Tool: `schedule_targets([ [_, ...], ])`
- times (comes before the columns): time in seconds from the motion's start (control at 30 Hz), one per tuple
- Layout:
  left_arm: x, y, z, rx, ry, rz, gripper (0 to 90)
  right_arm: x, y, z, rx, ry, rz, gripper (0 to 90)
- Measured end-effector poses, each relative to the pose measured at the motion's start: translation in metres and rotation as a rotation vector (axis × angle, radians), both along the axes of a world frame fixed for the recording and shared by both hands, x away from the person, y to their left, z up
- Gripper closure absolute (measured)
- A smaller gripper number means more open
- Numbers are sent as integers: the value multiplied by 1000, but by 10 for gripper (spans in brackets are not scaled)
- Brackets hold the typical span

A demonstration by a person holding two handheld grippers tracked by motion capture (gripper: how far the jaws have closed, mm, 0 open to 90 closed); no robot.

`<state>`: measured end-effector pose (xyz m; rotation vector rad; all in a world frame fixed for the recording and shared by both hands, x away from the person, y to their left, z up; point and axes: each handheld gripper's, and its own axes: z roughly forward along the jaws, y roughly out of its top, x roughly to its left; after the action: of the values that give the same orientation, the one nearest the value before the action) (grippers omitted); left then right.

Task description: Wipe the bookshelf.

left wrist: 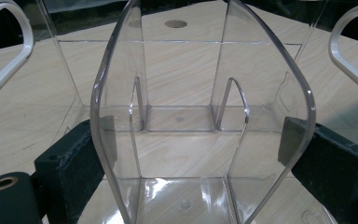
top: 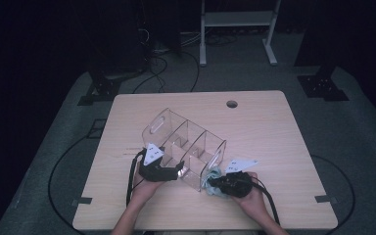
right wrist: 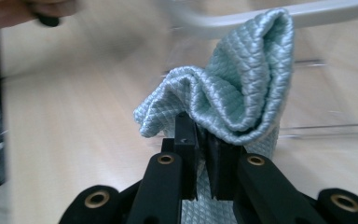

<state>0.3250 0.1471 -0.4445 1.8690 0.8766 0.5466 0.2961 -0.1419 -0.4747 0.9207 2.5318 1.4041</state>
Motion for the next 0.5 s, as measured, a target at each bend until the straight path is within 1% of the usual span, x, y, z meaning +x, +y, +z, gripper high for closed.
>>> schedule_targets([
  [0.03, 0, 0, 0, -1, 0, 2, 74, -3, 3, 0, 10, 5, 18, 833],
  [0.07, 0, 0, 0, 0, 0, 3, 74, -7, 6, 0, 8, 6, 39, 834],
  [0.13, 0, 0, 0, 0, 1, 2, 75, -12, 11, 0, -16, -23, 55, 836],
  [0.17, 0, 0, 0, -1, 0, 2, 75, -10, 9, 0, -12, -19, 60, 837],
  [0.2, 0, 0, 0, 0, 0, 3, 77, -8, 8, -2, -9, -13, 54, 837],
  [0.27, 0, 0, 0, 0, -1, 3, 77, -2, 4, -7, -19, -3, 22, 837],
  [0.33, 0, 0, 0, 1, -2, 4, 76, 1, 3, -12, -26, 8, 12, 838],
  [0.4, 0, 0, 0, 0, -2, 6, 76, -2, 6, -14, -37, 8, 17, 837],
  [0.5, 0, 0, 0, -4, -2, 10, 76, -7, 12, -17, -47, 14, 42, 837],
])
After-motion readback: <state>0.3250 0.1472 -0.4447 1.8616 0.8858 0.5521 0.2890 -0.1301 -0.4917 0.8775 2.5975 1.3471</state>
